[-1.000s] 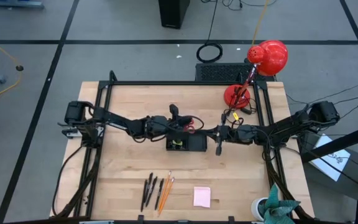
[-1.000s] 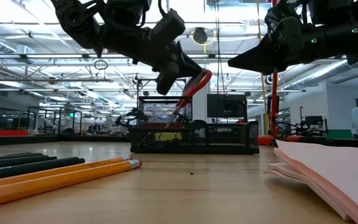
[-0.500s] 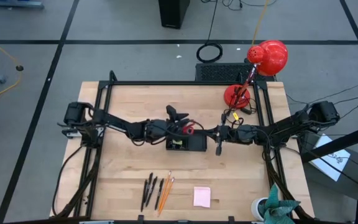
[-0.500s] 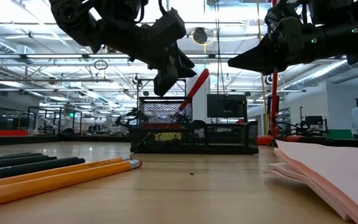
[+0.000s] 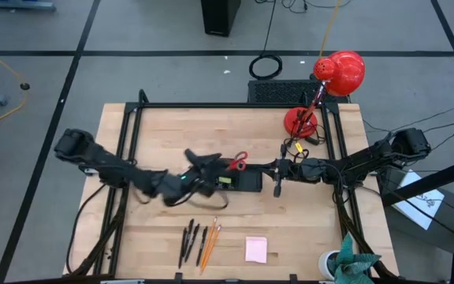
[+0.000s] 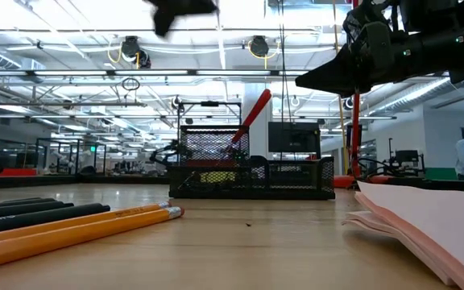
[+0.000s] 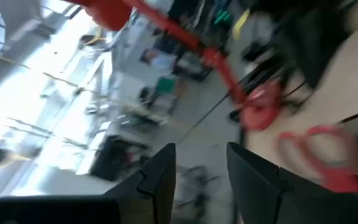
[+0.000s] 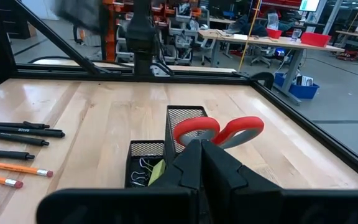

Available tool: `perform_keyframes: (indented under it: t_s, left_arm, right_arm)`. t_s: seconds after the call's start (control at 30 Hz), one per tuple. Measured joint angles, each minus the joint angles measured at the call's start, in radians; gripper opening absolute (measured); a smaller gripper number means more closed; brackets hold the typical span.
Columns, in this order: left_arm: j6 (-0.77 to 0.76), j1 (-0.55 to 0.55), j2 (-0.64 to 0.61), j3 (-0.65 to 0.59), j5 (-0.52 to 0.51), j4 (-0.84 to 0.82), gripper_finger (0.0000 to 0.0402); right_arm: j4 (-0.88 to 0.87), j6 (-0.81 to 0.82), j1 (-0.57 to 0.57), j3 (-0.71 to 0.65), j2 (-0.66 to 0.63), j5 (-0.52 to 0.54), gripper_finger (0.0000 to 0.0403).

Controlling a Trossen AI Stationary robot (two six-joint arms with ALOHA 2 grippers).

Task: Pick and place office supplies into organizer
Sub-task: Put the black pen into the black desk organizer

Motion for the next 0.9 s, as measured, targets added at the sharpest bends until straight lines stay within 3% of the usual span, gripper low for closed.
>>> perform_keyframes:
  t_s: [0.1, 0.23, 0.33, 0.4, 0.5, 0.9]
  left_arm:
    - [-0.282, -0.095, -0.106, 0.0, 0.041, -0.296, 0.0148]
    - [-0.702, -0.162, -0.202, 0.0, 0.273, -0.665, 0.0147]
    - [-0.922, -0.179, -0.213, 0.0, 0.412, -0.772, 0.0147]
    - [-1.014, -0.195, -0.206, -0.013, 0.422, -0.784, 0.0147]
    - [-1.07, -0.205, -0.177, -0.054, 0.411, -0.781, 0.0147]
    - [-1.028, -0.179, -0.16, -0.198, 0.409, -0.786, 0.0147]
  right_arm:
    - [0.0, 0.0, 0.0, 0.0, 0.0, 0.0, 0.0004]
    - [0.0, 0.0, 0.0, 0.0, 0.0, -0.002, 0.0004]
    - [-0.008, 0.004, 0.0, 0.0, 0.0, -0.004, 0.0004]
    - [-0.016, 0.018, 0.0, 0.0, 0.0, -0.004, 0.0004]
    - [-0.025, 0.023, 0.0, 0.0, 0.0, -0.002, 0.0004]
    - [-0.023, 0.053, -0.031, 0.0, 0.0, 0.001, 0.0004]
